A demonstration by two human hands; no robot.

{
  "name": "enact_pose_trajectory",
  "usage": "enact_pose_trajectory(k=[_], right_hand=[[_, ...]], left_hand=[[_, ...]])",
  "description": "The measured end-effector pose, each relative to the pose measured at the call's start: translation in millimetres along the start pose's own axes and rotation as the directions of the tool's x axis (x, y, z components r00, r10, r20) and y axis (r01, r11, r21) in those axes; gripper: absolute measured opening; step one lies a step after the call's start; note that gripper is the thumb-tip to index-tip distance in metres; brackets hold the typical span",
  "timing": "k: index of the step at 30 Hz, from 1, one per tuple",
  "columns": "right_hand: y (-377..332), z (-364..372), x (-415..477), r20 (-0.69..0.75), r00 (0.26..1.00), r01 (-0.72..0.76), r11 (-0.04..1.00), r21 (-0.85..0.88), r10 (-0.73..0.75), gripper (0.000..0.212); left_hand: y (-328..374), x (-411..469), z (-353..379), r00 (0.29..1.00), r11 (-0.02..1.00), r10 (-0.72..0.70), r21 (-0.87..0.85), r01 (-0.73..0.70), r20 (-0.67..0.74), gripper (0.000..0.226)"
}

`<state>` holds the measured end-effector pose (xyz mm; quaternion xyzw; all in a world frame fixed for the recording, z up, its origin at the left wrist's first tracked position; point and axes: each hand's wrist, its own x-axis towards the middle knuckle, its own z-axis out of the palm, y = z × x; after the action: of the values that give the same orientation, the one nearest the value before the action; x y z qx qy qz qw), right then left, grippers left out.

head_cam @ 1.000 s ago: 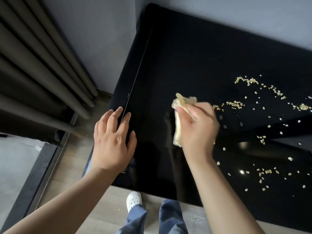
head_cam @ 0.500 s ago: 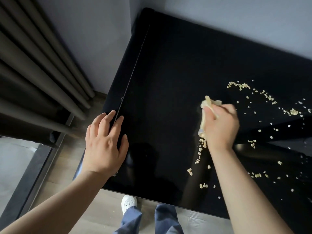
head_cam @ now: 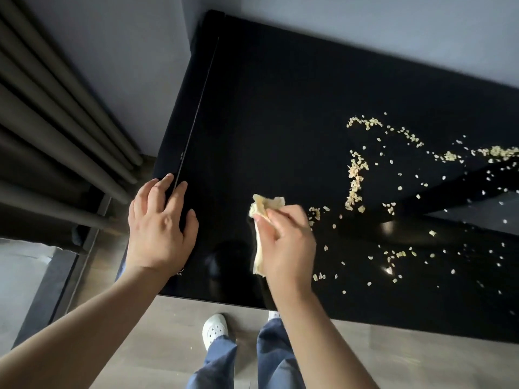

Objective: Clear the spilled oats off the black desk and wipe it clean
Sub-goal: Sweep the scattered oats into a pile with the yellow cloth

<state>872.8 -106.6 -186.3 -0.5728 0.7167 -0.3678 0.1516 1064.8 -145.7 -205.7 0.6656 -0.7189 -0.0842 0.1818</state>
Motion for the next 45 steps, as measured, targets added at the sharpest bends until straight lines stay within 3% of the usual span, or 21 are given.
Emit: enact_pose_trajectory(k=[8,14,17,19,23,26,32,40,45], right_hand=[[44.8,-26.6,-1.1,-0.126,0.99,0.045,0.994,-0.102,-0.057,0.016],[104.4,-87.0,14.0,-0.222,0.972,-0.127,0.961,-0.245,0.072,0.019],[109.3,-103.6,18.4,-0.248,0.961,-0.183,0.955,-0.234,0.124,0.019],[94.3,-100.8,11.1,-0.246,0.967,-0.12,0.971,-0.208,0.067,0.017],[44.3,-62.6,-34.9,-0.076,0.996,0.04,0.995,-0.089,-0.047,0.014],[32.4,-37.2,-66.6,0.007,0.998,0.056,0.996,-0.075,-0.055,0.015],[59.7,-63.4,-63.5,-0.088,0.994,0.048,0.993,-0.112,-0.058,0.013],[118.3,-127.8,-43.1,-0.288,0.952,-0.176,0.958,-0.226,0.107,0.019],[74.4,-99.8,-32.7,-0.242,0.97,-0.025,0.997,-0.074,0.007,0.015]], left_hand=[[2.3,3.1,-0.6,1.0,1.0,0.019,-0.008,-0.019,-0.018,0.051],[-3.2,-0.5,1.1,1.0,1.0,0.025,0.006,-0.025,-0.017,0.05],[-2.1,-0.8,5.7,0.999,0.999,0.038,0.0,-0.038,-0.017,0.05],[-3.2,-2.2,7.6,0.999,0.999,0.049,0.014,-0.049,-0.011,0.051],[-2.9,-5.3,0.8,0.997,0.995,0.082,0.053,-0.081,-0.012,0.047],[8.2,-16.7,-6.0,0.988,0.989,0.149,0.024,-0.149,-0.031,0.044],[41.8,-30.7,-8.9,0.962,0.96,0.27,-0.088,-0.267,0.028,0.042],[81.2,-24.5,10.2,0.936,0.929,0.346,-0.155,-0.334,0.056,0.04],[86.6,-26.8,21.9,0.933,0.935,0.349,-0.1,-0.34,0.091,0.042]])
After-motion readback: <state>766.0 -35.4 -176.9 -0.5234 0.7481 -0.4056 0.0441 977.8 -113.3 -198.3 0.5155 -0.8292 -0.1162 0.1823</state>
